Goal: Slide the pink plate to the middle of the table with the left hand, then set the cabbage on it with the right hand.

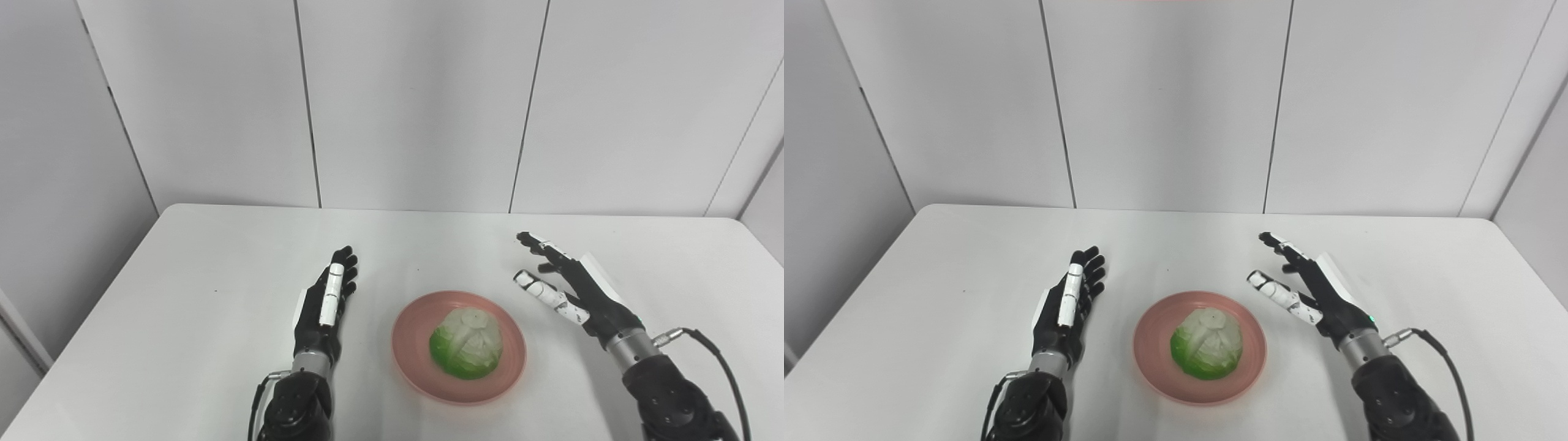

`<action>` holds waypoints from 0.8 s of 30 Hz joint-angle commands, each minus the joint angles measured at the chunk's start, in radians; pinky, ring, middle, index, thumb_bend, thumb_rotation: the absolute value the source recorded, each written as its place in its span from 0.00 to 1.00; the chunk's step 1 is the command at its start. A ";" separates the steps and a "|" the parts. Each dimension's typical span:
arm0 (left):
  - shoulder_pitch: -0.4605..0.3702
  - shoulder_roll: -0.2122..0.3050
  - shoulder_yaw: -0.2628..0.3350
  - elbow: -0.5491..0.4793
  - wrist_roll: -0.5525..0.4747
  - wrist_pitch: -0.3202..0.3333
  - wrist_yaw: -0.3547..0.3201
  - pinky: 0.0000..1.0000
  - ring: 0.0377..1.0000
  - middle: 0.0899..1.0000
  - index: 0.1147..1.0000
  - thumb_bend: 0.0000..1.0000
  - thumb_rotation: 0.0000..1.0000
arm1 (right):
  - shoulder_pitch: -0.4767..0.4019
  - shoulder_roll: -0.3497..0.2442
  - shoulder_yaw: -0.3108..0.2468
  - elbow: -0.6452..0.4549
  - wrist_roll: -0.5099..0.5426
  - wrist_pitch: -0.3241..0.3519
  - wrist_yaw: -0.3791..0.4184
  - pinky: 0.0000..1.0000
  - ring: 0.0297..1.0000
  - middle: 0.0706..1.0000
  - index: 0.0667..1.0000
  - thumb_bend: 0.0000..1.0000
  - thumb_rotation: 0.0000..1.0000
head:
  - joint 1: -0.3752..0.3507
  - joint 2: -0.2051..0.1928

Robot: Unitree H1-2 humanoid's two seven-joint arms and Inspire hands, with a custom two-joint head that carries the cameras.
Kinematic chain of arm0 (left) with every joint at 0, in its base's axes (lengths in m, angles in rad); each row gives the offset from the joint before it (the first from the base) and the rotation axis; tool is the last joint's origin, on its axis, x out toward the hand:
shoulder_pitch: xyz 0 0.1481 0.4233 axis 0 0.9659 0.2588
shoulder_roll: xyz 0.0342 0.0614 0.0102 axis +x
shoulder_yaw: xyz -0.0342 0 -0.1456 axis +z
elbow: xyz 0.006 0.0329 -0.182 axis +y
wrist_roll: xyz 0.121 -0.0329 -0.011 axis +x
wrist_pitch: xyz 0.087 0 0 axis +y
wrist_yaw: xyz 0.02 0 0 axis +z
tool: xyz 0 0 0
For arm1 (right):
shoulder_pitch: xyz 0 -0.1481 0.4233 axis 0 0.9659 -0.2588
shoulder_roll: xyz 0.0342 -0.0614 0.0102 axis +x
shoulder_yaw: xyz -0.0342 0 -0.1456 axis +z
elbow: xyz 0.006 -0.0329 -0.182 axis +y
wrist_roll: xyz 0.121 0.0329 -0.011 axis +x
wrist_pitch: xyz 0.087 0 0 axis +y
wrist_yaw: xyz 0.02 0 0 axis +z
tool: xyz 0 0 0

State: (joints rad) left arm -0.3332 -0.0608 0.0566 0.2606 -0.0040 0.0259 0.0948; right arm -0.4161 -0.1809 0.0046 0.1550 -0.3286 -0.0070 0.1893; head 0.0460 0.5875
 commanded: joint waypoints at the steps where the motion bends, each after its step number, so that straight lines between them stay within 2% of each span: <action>1: -0.014 0.042 -0.011 -0.003 0.076 -0.070 0.039 1.00 0.95 0.90 0.89 0.75 0.94 | -0.007 0.041 -0.035 0.024 0.077 -0.027 -0.065 0.75 0.84 0.88 0.85 0.70 0.98 | 0.000 0.000; 5: -0.026 0.062 -0.009 -0.001 0.079 -0.054 0.028 1.00 0.94 0.90 0.88 0.75 0.94 | 0.012 0.123 -0.086 0.077 0.181 -0.030 -0.132 0.80 0.86 0.91 0.87 0.64 0.98 | -0.010 0.002; 11: -0.035 0.077 -0.007 -0.006 0.044 0.006 -0.004 1.00 0.96 0.94 0.88 0.73 0.94 | 0.014 0.226 -0.157 0.126 0.297 -0.004 -0.237 0.83 0.88 0.94 0.90 0.74 1.00 | -0.048 0.015; 16: -0.041 0.081 0.005 0.000 0.014 0.024 -0.010 1.00 0.98 0.95 0.89 0.74 0.90 | 0.015 0.286 -0.181 0.098 0.369 0.074 -0.286 0.83 0.89 0.94 0.90 0.70 1.00 | -0.083 0.024; 19: -0.044 0.085 0.008 0.000 0.012 0.027 -0.011 1.00 0.99 0.96 0.91 0.75 0.92 | 0.011 0.320 -0.228 0.080 0.477 0.156 -0.303 0.82 0.89 0.92 0.86 0.70 0.96 | -0.082 0.024; 22: -0.045 0.085 0.010 -0.005 0.007 0.033 -0.013 1.00 0.99 0.96 0.91 0.73 0.92 | 0.008 0.331 -0.250 0.074 0.511 0.199 -0.330 0.80 0.87 0.90 0.84 0.70 0.96 | -0.080 0.025; 24: -0.045 0.085 0.009 -0.006 0.016 0.036 -0.007 1.00 0.98 0.96 0.91 0.73 0.93 | 0.008 0.326 -0.249 0.083 0.510 0.200 -0.342 0.78 0.85 0.88 0.83 0.70 0.97 | -0.079 0.027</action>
State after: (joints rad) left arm -0.3428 0.0154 0.0678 0.2688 0.0090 0.0558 0.0912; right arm -0.4046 0.1381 -0.2402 0.2325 0.1716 0.1519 -0.1342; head -0.0337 0.6151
